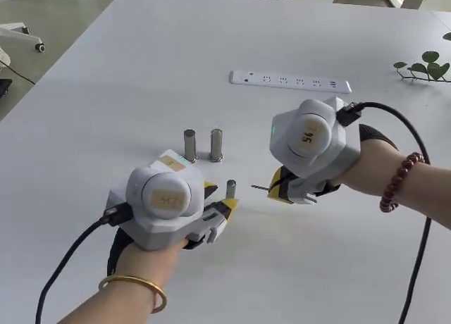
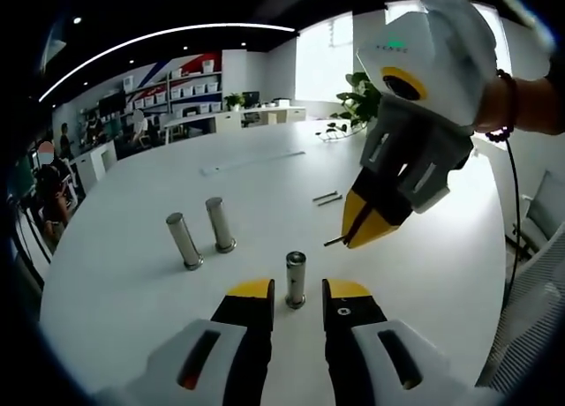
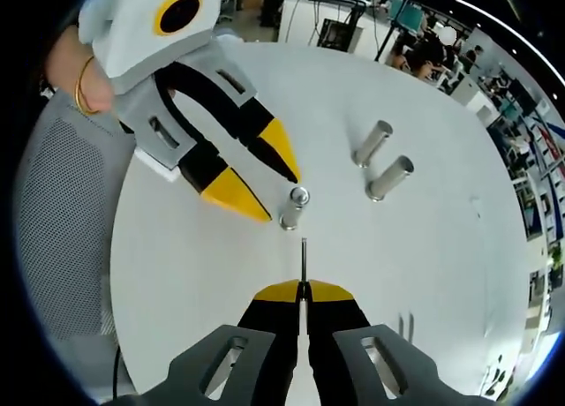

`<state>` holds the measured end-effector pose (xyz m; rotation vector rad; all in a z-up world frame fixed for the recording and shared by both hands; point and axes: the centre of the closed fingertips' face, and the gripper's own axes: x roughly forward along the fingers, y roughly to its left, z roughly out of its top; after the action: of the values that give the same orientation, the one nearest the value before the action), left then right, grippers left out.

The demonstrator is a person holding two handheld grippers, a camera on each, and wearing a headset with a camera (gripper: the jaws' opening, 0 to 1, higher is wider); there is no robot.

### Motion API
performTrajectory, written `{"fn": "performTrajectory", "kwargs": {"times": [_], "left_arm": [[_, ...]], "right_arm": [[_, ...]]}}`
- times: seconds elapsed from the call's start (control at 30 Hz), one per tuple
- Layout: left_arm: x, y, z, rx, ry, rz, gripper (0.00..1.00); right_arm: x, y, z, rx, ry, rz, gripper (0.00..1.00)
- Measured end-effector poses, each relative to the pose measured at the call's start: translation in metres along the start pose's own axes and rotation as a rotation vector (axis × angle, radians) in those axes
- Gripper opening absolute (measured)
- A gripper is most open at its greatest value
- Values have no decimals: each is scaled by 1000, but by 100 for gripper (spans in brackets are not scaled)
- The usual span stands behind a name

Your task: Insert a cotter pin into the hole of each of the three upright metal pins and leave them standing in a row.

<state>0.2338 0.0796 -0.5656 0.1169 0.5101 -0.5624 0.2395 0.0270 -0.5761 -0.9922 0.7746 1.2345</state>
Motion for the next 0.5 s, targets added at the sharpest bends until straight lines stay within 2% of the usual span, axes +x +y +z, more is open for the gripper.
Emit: {"fn": "performTrajectory", "kwargs": {"times": [0.3, 0.5], "left_arm": [[17, 1, -8, 1, 23, 3, 18], [22, 0, -10, -10, 26, -2, 13]], "right_arm": [[5, 1, 6, -3, -4, 24, 0], [6, 1, 11, 7, -16, 32, 0]]}}
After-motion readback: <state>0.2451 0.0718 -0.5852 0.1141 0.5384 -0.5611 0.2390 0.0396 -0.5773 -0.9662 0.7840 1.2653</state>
